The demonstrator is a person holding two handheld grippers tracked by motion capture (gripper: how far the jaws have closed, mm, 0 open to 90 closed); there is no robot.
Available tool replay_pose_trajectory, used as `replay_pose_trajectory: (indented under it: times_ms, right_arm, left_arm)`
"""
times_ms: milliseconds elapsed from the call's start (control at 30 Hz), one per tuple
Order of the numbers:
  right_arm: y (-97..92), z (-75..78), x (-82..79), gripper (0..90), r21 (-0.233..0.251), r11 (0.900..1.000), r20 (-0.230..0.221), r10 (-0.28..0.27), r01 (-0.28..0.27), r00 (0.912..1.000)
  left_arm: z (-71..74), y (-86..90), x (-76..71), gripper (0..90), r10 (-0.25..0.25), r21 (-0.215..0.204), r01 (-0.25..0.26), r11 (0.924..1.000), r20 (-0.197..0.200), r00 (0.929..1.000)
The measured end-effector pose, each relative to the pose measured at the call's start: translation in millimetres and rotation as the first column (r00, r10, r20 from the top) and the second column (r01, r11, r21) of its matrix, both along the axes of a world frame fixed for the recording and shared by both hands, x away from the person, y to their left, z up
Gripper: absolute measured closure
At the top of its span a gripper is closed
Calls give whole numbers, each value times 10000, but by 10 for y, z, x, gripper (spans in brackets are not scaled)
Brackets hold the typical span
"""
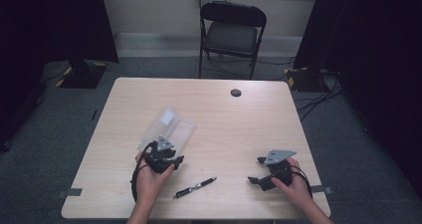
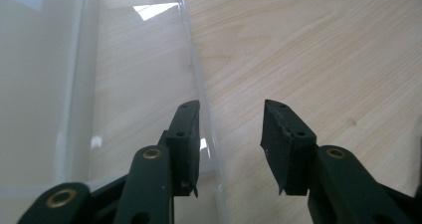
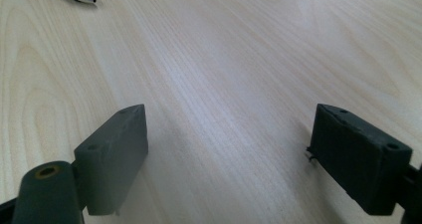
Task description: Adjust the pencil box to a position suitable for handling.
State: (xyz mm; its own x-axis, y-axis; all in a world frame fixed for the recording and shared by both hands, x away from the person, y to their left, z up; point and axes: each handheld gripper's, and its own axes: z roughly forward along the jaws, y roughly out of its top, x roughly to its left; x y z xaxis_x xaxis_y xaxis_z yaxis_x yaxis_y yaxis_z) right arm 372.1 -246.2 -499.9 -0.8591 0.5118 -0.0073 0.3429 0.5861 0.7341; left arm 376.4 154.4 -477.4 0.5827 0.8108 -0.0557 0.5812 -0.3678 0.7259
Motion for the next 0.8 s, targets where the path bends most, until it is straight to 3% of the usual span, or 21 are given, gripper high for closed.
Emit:
replay_pose_trajectory:
  times_ms: [67, 100, 267, 333, 467, 533, 567, 800]
  right_arm:
    - [0, 0, 0, 145, 0, 10000, 1, 0, 0, 10000]
    - [0, 0, 0, 145, -2, 10000, 7, 0, 0, 10000]
    - [0, 0, 0, 144, -2, 10000, 3, -3, 3, 10000]
    - [0, 0, 0, 144, -1, 10000, 2, -1, 1, 10000]
    - [0, 0, 0, 145, -2, 10000, 8, -1, 1, 10000]
    - [0, 0, 0, 145, -1, 10000, 10, -1, 1, 10000]
    - [0, 0, 0, 145, -3, 10000, 6, 0, 0, 10000]
    - [0, 0, 0, 144, 0, 10000, 2, 1, -1, 10000]
  left_arm:
    - [-32, -10, 35, 629, 17, 44, -16, 10000, -182, 9998]
    - [-62, -23, 61, 665, 239, -161, -245, 9996, -328, 9992]
    - [-82, -21, 81, 742, 181, 47, -180, 9998, -378, 9991]
    - [-86, -16, 87, 799, 235, -167, -244, 9996, -518, 9984]
    - [-84, -6, 95, 844, 276, -104, -282, 9995, -567, 9980]
    - [-79, -5, 104, 862, 69, -89, -75, 9999, -606, 9981]
    - [-73, -4, 120, 867, -192, 126, 200, 9997, -598, 9980]
    - [-61, -79, 172, 883, -632, 396, 653, 9971, -509, 9967]
